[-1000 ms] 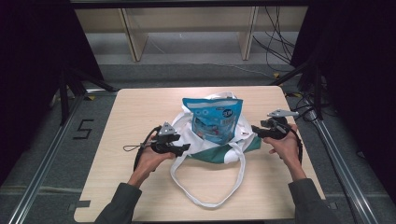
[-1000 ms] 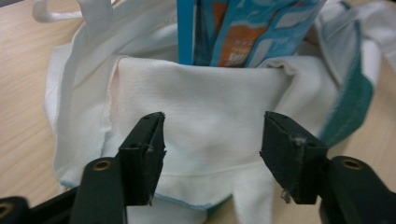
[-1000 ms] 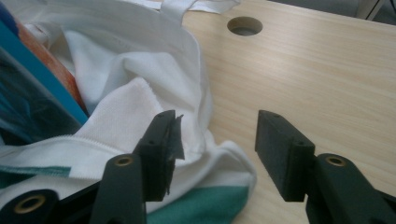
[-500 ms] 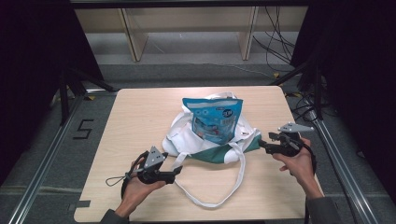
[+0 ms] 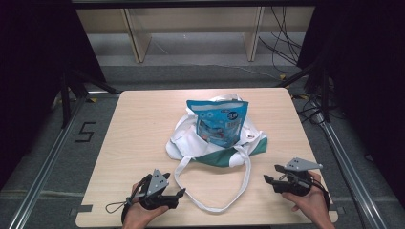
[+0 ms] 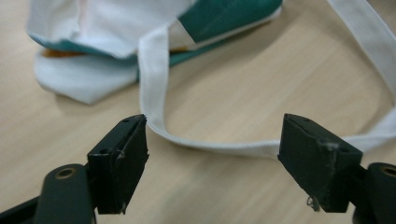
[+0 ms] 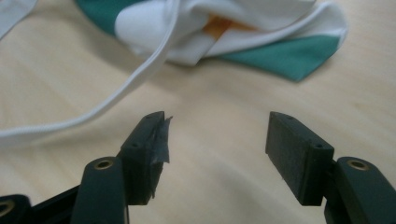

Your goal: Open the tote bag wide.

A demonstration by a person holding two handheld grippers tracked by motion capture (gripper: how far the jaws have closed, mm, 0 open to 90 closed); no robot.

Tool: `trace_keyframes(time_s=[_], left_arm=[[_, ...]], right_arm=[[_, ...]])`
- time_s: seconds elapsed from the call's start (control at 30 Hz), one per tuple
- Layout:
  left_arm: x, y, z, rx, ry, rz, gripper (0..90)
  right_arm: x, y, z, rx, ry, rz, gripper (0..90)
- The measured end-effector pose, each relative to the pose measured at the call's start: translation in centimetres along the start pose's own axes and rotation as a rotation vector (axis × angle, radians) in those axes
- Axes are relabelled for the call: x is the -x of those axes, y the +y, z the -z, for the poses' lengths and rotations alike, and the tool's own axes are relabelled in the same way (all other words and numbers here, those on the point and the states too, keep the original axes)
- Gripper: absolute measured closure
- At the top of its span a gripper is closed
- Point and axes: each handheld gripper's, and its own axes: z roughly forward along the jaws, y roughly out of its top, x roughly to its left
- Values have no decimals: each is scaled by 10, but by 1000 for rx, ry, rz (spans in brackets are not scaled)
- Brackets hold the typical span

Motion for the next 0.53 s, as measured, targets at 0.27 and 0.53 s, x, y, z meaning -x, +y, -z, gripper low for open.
trace_keyframes(time_s=[0.27,0.53], left_arm=[[0,-7,2,-20,-7,11,201],[-7,-9,-1,-21,3,16,187]], right_arm=[[-15,-21,5,-53,49,52,373],[-15,-25,2,-76,44,62,367]])
